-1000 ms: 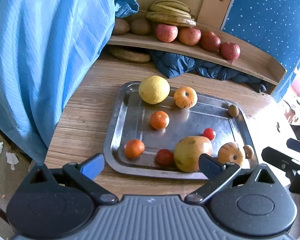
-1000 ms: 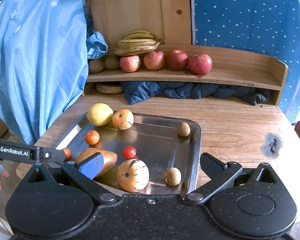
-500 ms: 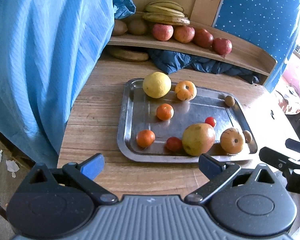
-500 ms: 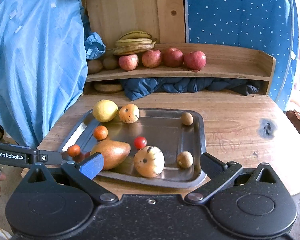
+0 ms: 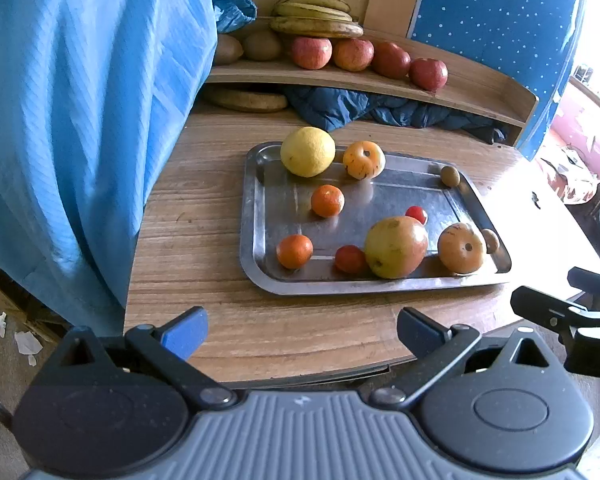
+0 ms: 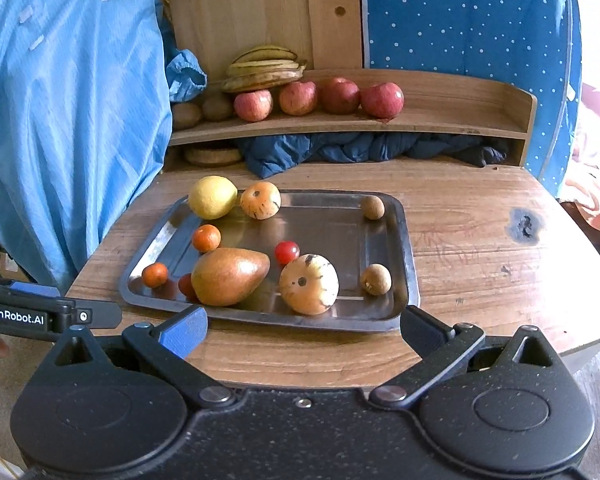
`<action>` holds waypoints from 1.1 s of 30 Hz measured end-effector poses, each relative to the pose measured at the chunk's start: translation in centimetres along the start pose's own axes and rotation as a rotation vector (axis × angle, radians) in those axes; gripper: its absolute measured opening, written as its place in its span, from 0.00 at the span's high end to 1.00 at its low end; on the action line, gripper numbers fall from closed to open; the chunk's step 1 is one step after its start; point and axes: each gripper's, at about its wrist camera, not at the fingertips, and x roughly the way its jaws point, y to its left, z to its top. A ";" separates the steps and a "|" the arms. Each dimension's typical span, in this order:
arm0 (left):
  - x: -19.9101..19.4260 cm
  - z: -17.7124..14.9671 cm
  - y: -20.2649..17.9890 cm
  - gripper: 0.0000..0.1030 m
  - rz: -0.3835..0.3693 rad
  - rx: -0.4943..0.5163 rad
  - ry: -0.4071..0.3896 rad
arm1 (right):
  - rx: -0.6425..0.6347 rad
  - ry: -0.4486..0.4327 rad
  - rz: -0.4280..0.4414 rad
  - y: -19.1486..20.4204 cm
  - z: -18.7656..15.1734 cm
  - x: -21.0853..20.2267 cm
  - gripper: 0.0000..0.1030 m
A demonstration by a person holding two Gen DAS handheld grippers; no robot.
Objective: Organize fruits
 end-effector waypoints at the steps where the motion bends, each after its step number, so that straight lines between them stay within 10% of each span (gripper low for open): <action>1: 0.0 0.0 0.0 0.01 -0.001 0.000 -0.001 | 0.000 0.001 -0.002 0.1 -0.1 -0.1 0.01; 33: -1.0 -0.6 0.0 0.01 0.000 -0.002 -0.015 | 0.002 -0.005 -0.019 0.7 -0.6 -1.1 0.01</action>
